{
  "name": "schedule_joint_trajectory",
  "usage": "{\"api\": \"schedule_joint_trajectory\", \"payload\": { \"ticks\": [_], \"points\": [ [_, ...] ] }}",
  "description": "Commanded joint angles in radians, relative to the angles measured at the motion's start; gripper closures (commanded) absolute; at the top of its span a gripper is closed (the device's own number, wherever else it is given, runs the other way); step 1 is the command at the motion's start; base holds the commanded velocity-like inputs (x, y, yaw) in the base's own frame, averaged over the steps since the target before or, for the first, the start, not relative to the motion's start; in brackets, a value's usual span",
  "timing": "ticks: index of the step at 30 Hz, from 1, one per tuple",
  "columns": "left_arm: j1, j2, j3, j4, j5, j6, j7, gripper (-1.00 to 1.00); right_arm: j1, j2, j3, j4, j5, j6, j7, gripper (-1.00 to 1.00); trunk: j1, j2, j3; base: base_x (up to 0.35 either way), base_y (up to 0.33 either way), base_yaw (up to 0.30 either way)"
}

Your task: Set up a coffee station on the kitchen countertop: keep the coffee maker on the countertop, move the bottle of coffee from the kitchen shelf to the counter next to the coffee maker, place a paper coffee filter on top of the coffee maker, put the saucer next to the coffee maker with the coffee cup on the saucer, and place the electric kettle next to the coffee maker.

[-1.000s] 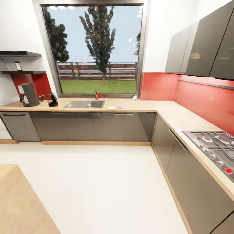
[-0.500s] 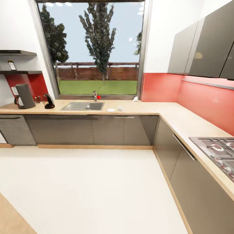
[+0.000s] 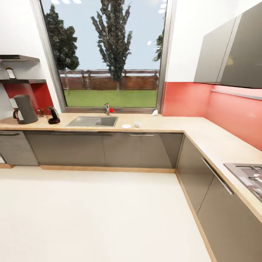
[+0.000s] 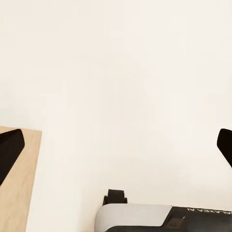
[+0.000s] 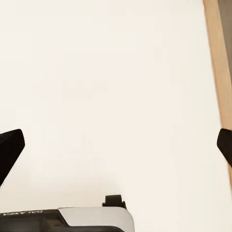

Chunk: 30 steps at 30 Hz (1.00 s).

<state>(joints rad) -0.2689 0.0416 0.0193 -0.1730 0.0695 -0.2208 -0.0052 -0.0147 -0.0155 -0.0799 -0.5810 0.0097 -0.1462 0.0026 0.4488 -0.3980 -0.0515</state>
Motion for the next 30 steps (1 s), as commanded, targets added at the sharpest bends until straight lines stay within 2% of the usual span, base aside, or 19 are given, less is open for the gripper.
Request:
{"api": "schedule_joint_trajectory", "payload": {
  "ticks": [1, 20, 30],
  "points": [
    [-0.001, 0.0, 0.001, 0.001, 0.007, -0.003, -0.001, -1.0, -0.001, 0.0, -0.001, 0.001, 0.001, -0.01, 0.0, -1.0, 0.001, -0.002, -0.002, 0.314, -0.113, 0.217],
    [-0.001, 0.0, 0.001, 0.001, 0.007, -0.003, -0.001, -1.0, -0.001, 0.0, -0.001, 0.001, 0.001, -0.015, -0.001, -1.0, 0.001, -0.002, -0.002, 0.293, -0.143, 0.013],
    [-0.001, 0.0, 0.001, 0.001, 0.007, -0.003, -0.001, -1.0, -0.001, 0.0, -0.001, 0.001, 0.001, -0.014, -0.004, -1.0, 0.001, -0.002, -0.002, 0.288, -0.026, 0.0]
  ]
}}
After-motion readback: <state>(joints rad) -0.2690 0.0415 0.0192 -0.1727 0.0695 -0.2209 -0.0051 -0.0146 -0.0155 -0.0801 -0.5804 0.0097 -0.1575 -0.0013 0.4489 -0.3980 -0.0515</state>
